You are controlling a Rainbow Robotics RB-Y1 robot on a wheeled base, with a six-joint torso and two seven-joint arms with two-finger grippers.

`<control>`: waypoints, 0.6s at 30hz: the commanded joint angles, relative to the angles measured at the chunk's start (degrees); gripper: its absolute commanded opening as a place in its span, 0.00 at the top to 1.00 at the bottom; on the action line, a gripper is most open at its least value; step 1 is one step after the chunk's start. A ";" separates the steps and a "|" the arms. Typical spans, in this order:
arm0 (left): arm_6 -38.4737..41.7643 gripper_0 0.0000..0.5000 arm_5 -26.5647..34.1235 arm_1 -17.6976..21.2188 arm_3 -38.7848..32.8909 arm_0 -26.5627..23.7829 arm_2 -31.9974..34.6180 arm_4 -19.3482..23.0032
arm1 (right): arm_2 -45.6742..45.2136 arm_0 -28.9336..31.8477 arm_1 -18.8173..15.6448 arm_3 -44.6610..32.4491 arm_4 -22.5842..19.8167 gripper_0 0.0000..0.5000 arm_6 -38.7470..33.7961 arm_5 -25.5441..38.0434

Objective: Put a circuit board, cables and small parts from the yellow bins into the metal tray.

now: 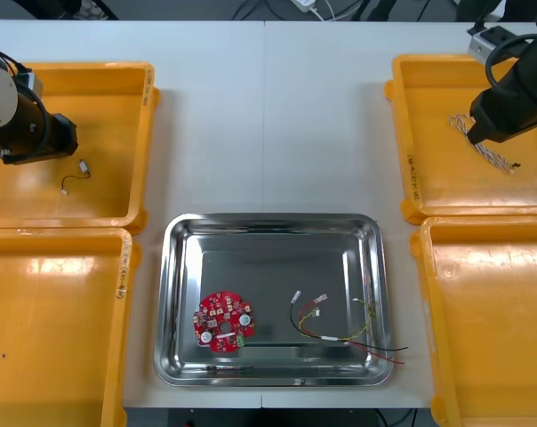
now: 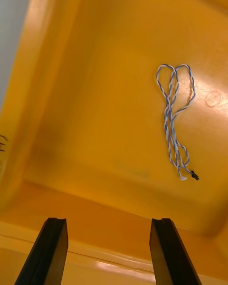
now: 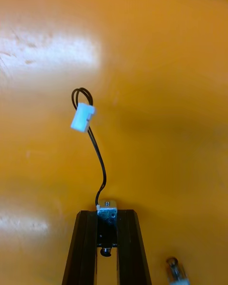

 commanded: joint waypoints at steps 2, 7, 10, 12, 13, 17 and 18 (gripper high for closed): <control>-5.59 1.00 6.61 2.12 -6.19 -0.99 4.17 0.31 | -4.34 -4.20 -2.02 5.60 1.75 0.00 9.17 -2.88; -4.80 1.00 12.24 2.47 -10.59 -0.64 5.67 -0.48 | -5.31 -5.34 -2.02 10.08 3.51 0.00 13.48 -5.34; -4.19 1.00 16.54 2.56 -14.19 -0.55 6.46 -1.10 | -6.19 -7.10 -1.93 13.95 4.56 0.00 15.68 -6.40; -3.75 1.00 18.57 2.56 -15.95 -0.46 6.72 -1.54 | -6.45 -7.72 -1.93 15.70 5.09 0.00 15.85 -6.66; -3.39 1.00 19.97 2.56 -17.27 -0.29 6.98 -1.80 | -6.80 -8.07 -2.02 16.50 5.44 0.00 16.03 -6.93; -1.99 1.00 22.70 2.56 -23.33 1.65 7.95 -2.06 | -7.07 -8.68 -2.02 18.34 7.64 0.00 16.29 -8.33; -1.55 1.00 23.22 2.56 -25.00 2.26 7.95 -2.06 | -7.07 -8.77 -1.93 18.69 8.43 0.00 16.20 -8.86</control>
